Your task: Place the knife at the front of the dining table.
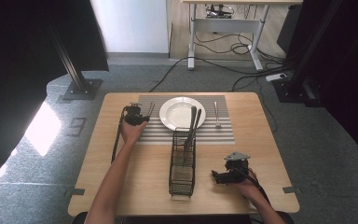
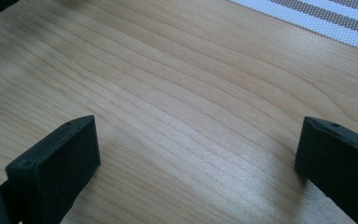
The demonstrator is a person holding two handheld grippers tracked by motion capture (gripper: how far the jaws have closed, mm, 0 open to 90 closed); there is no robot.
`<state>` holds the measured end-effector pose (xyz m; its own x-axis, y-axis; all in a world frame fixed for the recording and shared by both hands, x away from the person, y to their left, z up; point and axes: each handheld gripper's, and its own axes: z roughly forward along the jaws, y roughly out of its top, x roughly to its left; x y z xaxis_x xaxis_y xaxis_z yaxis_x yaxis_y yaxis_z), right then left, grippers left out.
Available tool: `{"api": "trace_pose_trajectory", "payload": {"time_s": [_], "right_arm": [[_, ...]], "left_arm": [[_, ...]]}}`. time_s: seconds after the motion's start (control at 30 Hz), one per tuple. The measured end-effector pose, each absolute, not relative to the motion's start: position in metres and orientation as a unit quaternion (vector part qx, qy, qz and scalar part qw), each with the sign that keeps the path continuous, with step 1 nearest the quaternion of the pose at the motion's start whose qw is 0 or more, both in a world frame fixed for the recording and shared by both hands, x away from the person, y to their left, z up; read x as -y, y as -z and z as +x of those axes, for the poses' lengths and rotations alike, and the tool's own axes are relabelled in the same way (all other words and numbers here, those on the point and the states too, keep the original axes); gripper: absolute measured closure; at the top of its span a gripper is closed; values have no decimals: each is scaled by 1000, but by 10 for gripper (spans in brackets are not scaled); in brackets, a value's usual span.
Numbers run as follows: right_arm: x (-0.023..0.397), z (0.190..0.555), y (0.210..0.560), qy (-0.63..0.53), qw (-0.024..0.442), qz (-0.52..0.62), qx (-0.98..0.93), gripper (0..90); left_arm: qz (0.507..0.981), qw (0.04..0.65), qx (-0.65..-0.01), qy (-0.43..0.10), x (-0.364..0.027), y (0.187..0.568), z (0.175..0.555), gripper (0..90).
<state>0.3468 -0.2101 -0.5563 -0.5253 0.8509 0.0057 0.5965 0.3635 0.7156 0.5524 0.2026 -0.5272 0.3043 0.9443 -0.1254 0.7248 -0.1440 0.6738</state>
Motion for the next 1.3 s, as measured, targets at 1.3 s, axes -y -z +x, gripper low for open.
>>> {"api": "trace_pose_trajectory", "payload": {"time_s": [1.3], "right_arm": [[210,345,556,-339,185,447,-807,0]], "left_arm": [[759,308,-550,-162,-192,533,511,565]]}}
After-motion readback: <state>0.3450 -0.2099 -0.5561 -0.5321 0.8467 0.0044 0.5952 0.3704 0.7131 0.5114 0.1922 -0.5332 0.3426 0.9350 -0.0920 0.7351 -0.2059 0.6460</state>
